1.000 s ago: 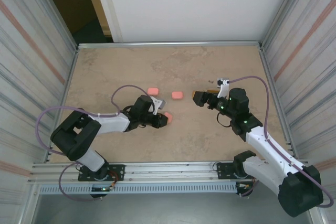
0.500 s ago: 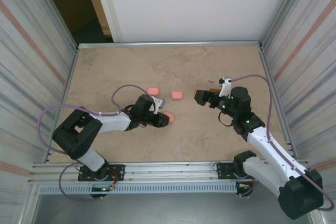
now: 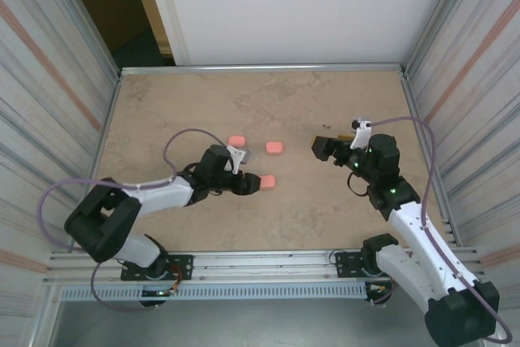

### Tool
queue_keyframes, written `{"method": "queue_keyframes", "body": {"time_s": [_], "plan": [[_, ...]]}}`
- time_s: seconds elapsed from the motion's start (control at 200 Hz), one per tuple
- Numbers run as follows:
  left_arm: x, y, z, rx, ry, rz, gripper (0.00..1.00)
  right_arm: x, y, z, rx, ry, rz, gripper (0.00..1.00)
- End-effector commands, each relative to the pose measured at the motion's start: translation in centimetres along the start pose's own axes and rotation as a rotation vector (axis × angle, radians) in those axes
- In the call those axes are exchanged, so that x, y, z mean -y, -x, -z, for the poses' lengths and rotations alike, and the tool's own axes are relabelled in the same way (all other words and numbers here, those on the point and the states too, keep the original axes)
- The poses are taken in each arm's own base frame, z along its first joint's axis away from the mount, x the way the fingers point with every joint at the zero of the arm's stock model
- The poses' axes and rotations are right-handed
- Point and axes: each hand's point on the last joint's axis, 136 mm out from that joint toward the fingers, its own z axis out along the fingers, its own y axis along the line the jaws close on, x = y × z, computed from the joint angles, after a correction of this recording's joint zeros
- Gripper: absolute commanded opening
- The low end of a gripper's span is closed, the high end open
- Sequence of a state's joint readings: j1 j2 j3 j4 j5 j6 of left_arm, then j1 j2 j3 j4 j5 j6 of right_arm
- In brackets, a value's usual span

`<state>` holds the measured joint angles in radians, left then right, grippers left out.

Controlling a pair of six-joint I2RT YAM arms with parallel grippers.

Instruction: Insert the wireless bluetooth earbuds into the charging case

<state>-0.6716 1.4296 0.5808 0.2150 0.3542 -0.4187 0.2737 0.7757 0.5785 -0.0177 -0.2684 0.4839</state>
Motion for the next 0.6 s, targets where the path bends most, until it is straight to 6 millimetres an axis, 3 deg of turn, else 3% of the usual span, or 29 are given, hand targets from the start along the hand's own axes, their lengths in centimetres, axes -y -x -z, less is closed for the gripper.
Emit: {"method": "queue_keyframes", "body": {"time_s": [0.0,0.286,0.461,0.591], "plan": [[-0.8,1.4,2.0,0.073,0.037,-0.033,0.59,0.1,1.8,1.5,0.05,-0.039,0.034,0.99],[-2.6,6.6,8.7,0.326,0.154,-0.108,0.72,2.4,1.9,3.4,0.08,-0.182,0.076,0.99],[-5.7,9.1,13.5,0.487,0.332,-0.116,0.78,4.9,1.7,4.0,0.103,-0.29,0.086,0.99],[-8.8,9.9,17.0,0.587,0.477,-0.065,0.79,7.0,1.7,4.2,0.126,-0.374,0.083,0.99]]}}
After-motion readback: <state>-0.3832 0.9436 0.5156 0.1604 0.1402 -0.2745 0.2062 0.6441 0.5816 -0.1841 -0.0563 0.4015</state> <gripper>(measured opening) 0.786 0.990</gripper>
